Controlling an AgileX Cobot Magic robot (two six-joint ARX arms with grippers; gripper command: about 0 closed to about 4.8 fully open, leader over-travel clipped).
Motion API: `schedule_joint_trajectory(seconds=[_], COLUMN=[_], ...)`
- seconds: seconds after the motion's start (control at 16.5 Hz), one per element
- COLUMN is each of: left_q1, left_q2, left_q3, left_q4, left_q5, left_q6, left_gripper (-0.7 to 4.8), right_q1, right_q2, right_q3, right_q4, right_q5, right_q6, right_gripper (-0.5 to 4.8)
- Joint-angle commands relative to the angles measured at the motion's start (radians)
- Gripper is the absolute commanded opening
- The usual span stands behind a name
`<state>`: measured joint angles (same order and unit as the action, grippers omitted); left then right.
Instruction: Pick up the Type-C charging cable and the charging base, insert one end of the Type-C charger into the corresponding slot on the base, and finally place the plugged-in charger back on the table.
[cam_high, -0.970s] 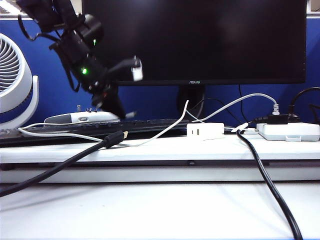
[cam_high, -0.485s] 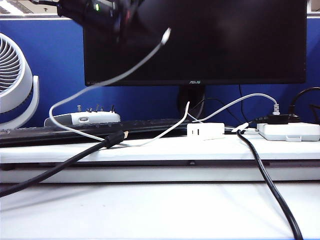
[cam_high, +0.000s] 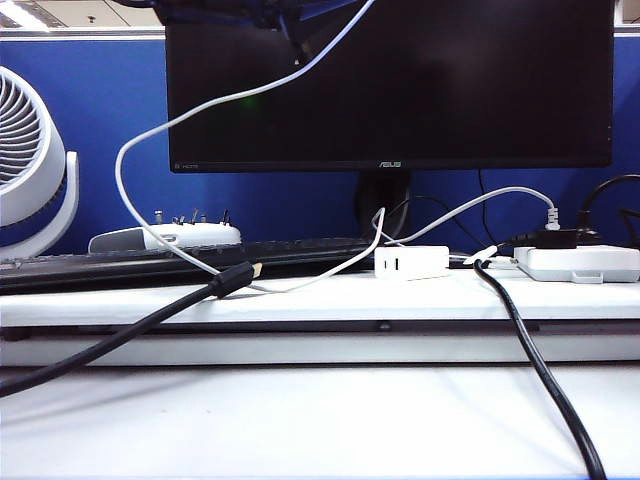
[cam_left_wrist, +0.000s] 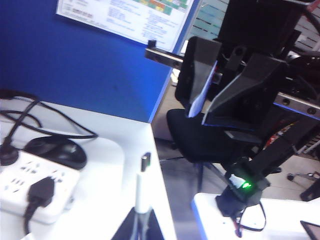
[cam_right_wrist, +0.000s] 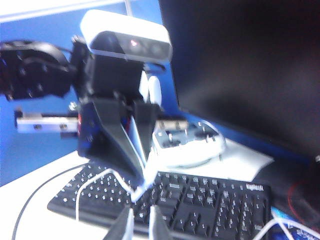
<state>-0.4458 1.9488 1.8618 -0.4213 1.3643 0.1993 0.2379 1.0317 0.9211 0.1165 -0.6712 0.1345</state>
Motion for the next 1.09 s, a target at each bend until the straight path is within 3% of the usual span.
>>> schedule_joint_trajectory(seconds=[0.06,0.18,0.24,0.67,1.09], left_q1=[-0.014,-0.032,-0.045,-0.106,-0.115], left_q2=[-0.006,-0.007,-0.006,-0.006,-0.006], left_q3=[0.008,0.008,0.008,0.012,0.013], left_q4=[0.035,0.068,0.106,0.163,0.204], left_q5=[0.019,0.027,0.03,0.039,0.025], left_q6=[-0.042,-0.067,-0.081,-0.081,-0.084], left_gripper=[-0.06,-0.06,-0.06,-0.06,-0.06], right_q1=[0.003,0.003,0.003,0.003,0.002], right_q2=[-0.003,-0.002,0.0,0.037,0.047], right_q3=[0.006,0.006,0.006,0.006,0.006], right_q4=[0.018,0.019,0.022,0.15,0.15], right_q5=[-0.008,-0.048,-0.049,-0.07,-0.094], right_q6=[0.004,0.006,0.032,0.201,0.21], right_gripper=[0.65,1.86,2.04,2.02,1.98])
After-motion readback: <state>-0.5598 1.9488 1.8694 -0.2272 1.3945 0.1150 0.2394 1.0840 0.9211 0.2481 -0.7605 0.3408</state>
